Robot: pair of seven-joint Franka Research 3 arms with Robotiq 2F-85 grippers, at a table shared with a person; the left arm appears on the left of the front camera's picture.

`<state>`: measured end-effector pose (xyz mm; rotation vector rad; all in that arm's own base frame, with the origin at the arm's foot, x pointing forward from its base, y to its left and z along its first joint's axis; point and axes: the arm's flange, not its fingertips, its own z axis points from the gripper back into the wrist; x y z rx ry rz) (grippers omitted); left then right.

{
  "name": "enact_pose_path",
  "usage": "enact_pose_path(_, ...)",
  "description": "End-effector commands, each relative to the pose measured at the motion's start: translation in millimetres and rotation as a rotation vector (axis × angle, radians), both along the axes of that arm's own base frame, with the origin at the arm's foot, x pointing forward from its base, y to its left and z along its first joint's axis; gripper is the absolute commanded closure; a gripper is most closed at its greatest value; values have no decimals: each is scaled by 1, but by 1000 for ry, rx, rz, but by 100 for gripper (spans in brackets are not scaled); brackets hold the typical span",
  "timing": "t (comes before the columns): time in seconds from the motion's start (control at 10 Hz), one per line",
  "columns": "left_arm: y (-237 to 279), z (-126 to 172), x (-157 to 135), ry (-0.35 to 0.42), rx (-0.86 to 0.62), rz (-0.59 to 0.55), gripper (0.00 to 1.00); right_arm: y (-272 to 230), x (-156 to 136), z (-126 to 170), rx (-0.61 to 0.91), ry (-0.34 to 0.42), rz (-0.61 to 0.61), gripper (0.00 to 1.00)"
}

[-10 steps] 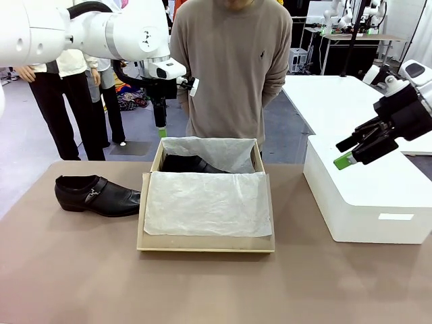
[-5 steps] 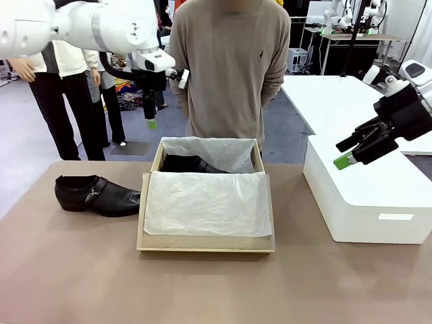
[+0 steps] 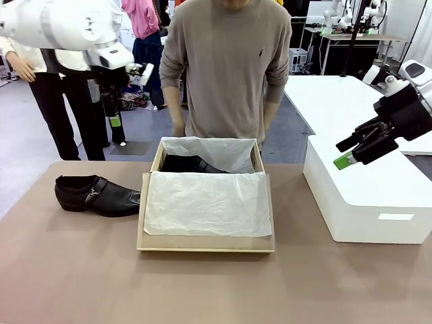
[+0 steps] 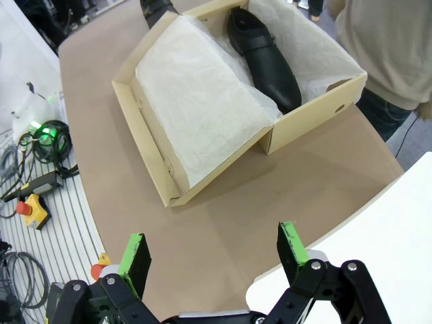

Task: Pack the shoes into the box.
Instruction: Place the other shoe of the Shoes into the Shoes Box.

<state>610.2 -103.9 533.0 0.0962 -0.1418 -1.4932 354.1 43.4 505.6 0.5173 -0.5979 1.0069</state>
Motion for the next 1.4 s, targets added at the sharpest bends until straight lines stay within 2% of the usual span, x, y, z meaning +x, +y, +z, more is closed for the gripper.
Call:
enact_pose_path(0.0,31,-7,-26,-8,-20,-79,0,-1,3,-1,25,-21,20,0)
enact_pose_path(0.2,52,-11,-28,-24,-25,-137,0,-1,3,-1,25,-21,20,0)
enact_pose_path(0.5,53,-17,-22,1,-55,-114,0,-1,3,-1,25,-21,20,0)
enact_pose_path(0.6,56,-11,-20,-5,-6,-120,0,-1,3,-1,25,-21,20,0)
enact_pose_path(1.3,56,-11,-20,-5,-6,-120,0,-1,3,-1,25,-21,20,0)
